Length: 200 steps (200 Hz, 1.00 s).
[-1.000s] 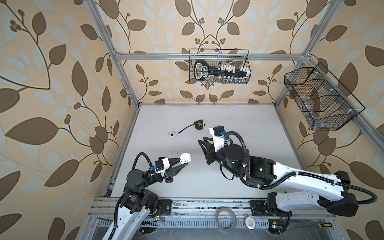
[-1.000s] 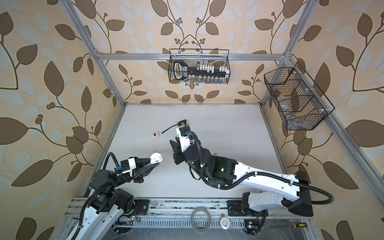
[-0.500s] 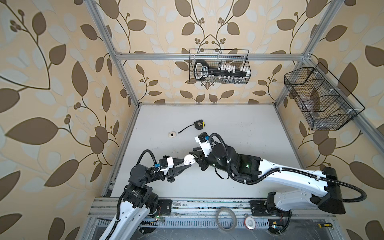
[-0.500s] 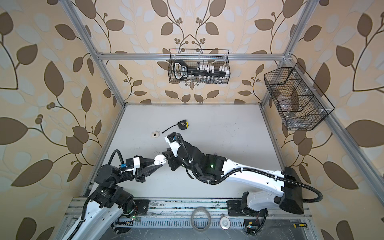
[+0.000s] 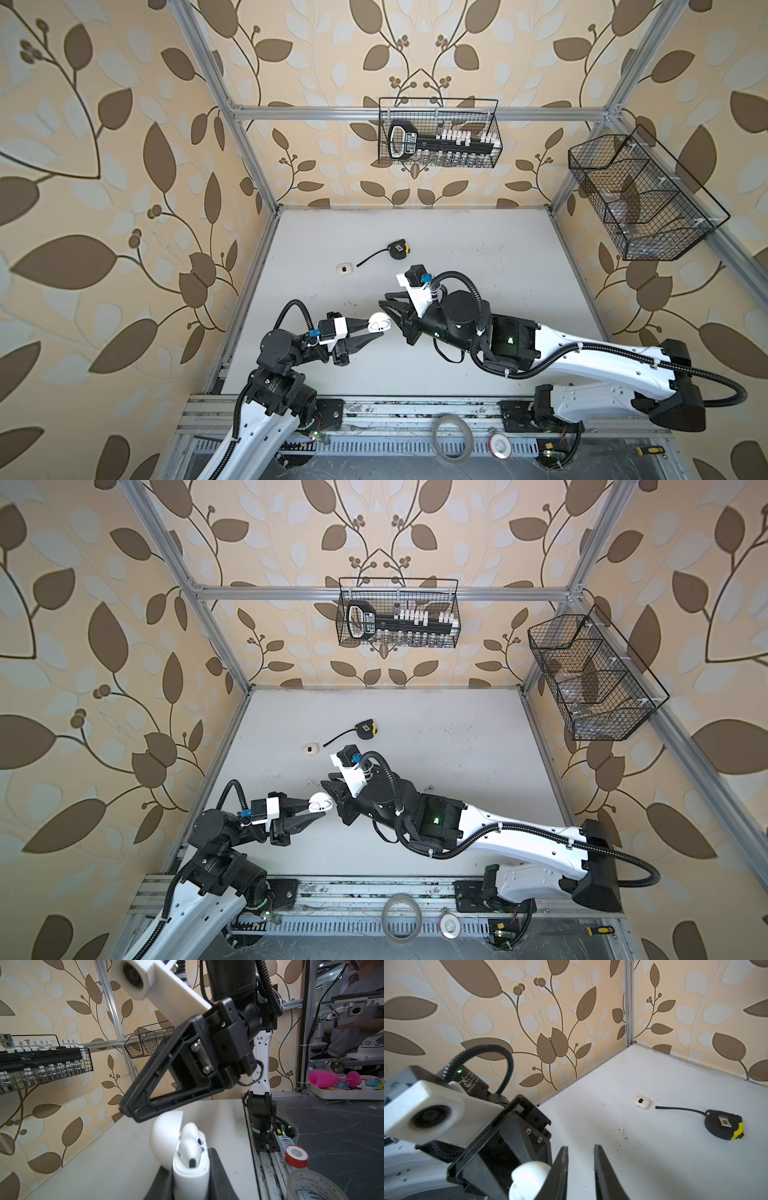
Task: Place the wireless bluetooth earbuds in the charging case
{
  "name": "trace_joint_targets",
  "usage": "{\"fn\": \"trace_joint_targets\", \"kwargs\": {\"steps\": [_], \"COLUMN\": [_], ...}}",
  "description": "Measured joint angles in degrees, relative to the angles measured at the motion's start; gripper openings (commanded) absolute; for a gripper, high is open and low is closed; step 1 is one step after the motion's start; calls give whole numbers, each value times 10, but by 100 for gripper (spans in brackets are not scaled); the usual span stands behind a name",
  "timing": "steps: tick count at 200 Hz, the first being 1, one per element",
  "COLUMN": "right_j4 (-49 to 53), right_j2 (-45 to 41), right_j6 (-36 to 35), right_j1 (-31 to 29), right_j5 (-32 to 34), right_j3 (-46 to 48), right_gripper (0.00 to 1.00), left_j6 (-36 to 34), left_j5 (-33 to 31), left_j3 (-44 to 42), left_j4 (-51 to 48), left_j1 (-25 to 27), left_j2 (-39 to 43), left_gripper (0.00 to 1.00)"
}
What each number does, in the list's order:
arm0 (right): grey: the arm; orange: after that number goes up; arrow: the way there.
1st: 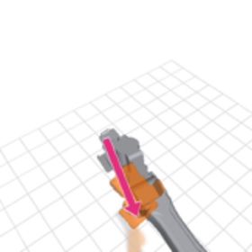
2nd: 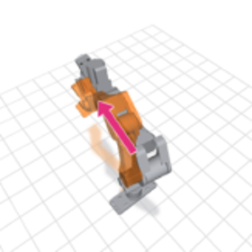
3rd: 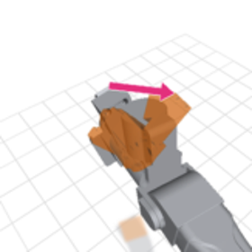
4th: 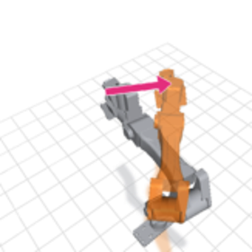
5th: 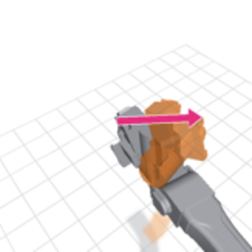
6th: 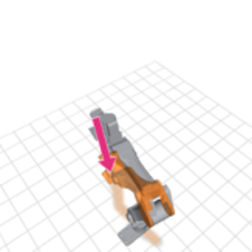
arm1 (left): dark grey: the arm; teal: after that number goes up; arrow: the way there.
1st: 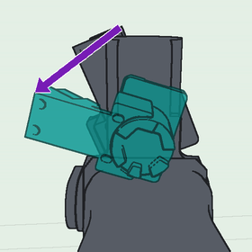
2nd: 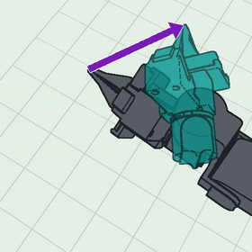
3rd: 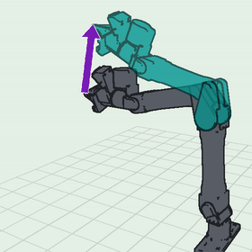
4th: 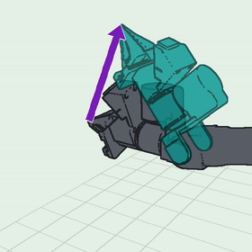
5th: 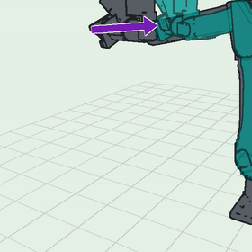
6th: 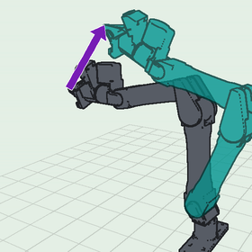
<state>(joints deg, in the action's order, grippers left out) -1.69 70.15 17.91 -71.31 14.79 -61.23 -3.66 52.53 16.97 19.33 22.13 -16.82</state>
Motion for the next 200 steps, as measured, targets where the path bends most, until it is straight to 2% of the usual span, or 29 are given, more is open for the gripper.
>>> {"fn": "trace_joint_targets", "kwargs": {"steps": [55,75,125,200], "right_j4": [-10,-9,-1,2], "right_j2": [-7,-7,-4,50], "right_j6": [0,1,30,11], "right_j1": [-8,-8,40,9], "right_j5": [-1,18,25,-11], "right_j3": [10,10,10,8], "right_gripper": [21,12,10,9], "left_j6": [0,-3,-5,-6], "left_j5": [-2,-2,-2,0], "left_j3": [0,0,0,4], "left_j4": [-12,-13,-18,-20], "left_j1": [0,0,0,0], "left_j2": [-10,-10,-4,-3], "left_gripper": [0,0,0,0]}}
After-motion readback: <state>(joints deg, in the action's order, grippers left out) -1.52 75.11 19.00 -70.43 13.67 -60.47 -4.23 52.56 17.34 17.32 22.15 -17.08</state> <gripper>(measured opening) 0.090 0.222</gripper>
